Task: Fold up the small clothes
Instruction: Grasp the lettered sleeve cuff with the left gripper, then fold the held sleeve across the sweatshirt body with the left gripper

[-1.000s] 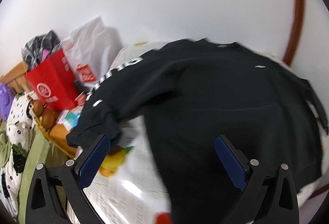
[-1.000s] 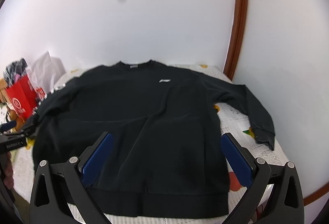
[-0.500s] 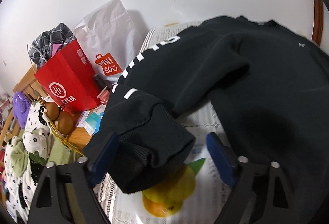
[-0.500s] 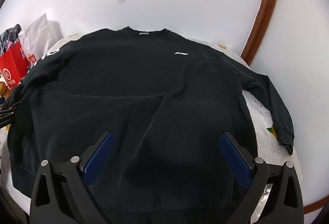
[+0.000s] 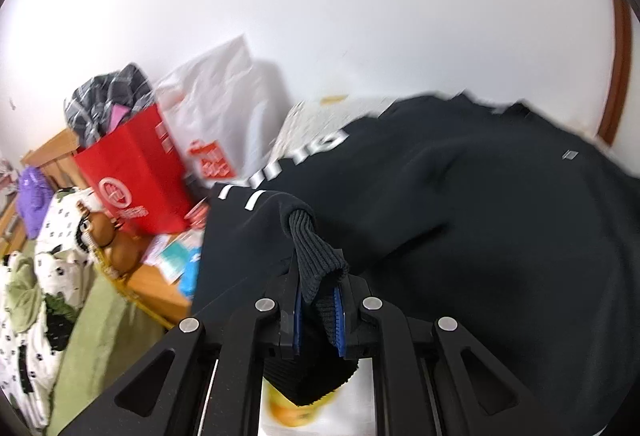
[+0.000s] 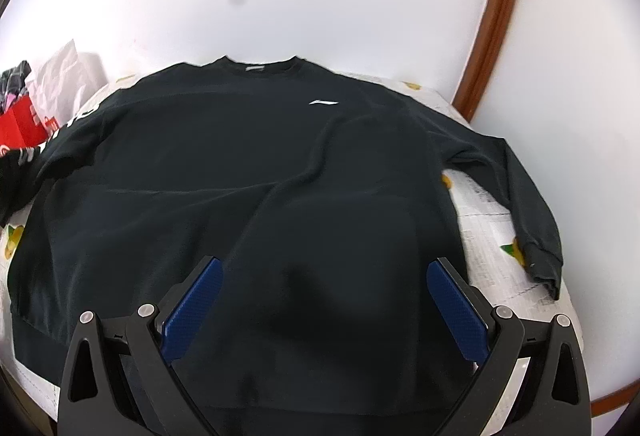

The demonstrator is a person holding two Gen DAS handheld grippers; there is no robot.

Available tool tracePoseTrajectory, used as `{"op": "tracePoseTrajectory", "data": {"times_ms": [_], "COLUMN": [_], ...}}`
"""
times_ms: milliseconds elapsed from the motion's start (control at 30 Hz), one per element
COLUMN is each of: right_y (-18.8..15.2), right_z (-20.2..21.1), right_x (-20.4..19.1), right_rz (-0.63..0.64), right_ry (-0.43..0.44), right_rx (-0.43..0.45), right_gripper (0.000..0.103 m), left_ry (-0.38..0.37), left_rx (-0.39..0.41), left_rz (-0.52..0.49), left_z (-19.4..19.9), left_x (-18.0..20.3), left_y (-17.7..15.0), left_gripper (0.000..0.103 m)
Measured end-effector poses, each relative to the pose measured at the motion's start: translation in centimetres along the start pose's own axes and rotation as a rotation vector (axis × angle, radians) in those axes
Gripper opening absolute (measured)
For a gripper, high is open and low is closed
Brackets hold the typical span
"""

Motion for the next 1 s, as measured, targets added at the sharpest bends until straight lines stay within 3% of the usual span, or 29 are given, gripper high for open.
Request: {"op": "tracePoseTrajectory", "data": {"times_ms": [200,633,1000], "right_y": [0.1,-1.0,-5.2], "right_z": [0.0,-3.0,-6.3], "right_x": [4.3,12.3,16.7], "right_rz": [-0.03,-0.076,-0.152], "right_ry": [0.002,0.015,0.075], "right_rx": [0.031,0.047,-0.008], "right_gripper": [0.101,0.101,0.101], "left_ry": [-0.149,-0.233,-0.354], "left_rx": [0.04,0.109,0.042], "left_rz": [0.036,-0.074,-0.166], "left_z": [1.6,-0.4,-6.8], "left_x": [5.2,21.2,34.5], "left_y": [4.0,11.7,12.7], "left_gripper": [0.012,0.011,0.011]}}
Point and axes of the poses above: each gripper's, at about its wrist camera, not at the fingertips, and z roughly against the way its jaws point, x to its right, y to its top, the point moved 1 cm from there along -z, roughly the way its jaws point, and after that the axes turned 7 degrees about -y, right-handed, at the moved point
